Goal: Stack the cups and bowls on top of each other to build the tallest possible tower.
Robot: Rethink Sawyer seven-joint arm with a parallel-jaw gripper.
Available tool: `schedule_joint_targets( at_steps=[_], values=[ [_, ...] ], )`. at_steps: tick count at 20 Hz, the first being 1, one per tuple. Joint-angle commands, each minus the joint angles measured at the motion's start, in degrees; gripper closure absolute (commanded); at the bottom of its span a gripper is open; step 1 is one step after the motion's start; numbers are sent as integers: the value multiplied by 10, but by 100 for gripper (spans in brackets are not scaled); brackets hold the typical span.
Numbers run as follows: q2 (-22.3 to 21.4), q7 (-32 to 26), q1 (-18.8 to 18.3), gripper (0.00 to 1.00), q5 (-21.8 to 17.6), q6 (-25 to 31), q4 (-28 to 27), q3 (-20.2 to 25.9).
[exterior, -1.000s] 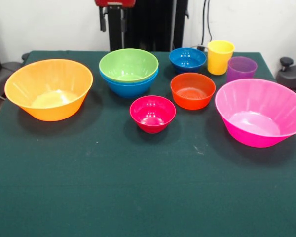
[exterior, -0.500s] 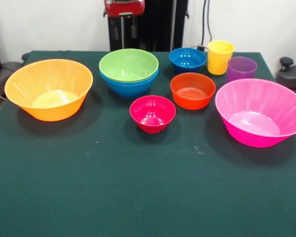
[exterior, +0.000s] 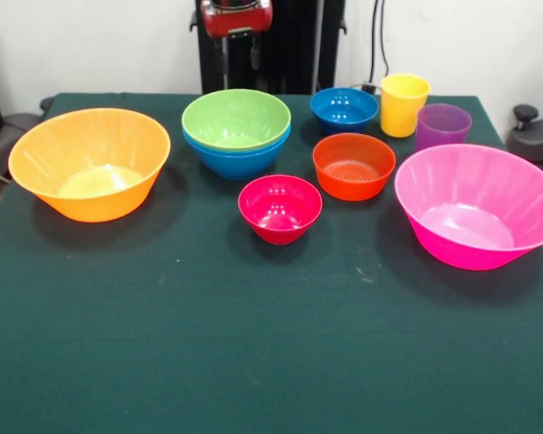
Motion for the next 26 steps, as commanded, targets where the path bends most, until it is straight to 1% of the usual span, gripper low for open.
schedule_joint_targets(
  at_steps=[1, 3, 7, 10, 13, 15, 17, 18, 22, 24, 26],
  values=[
    [50, 38, 28, 0, -37, -33, -67, -3],
    [63, 42, 35, 0, -42, -46, -78, -15],
    [89, 33, 24, 0, -49, -44, -103, -17],
    [104, 46, 36, 0, -51, -56, -121, -39],
    [114, 49, 42, 0, -49, -66, -133, -51],
    [127, 60, 55, 0, -43, -80, -144, -73],
    [139, 81, 82, 0, -30, -106, -154, -108],
    [142, 85, 88, 0, -24, -113, -156, -117],
    [129, 60, 72, 0, -17, -93, -147, -97],
    [130, 56, 72, 0, -15, -92, -147, -98],
    [141, 58, 75, 0, -15, -101, -153, -103]
  ],
)
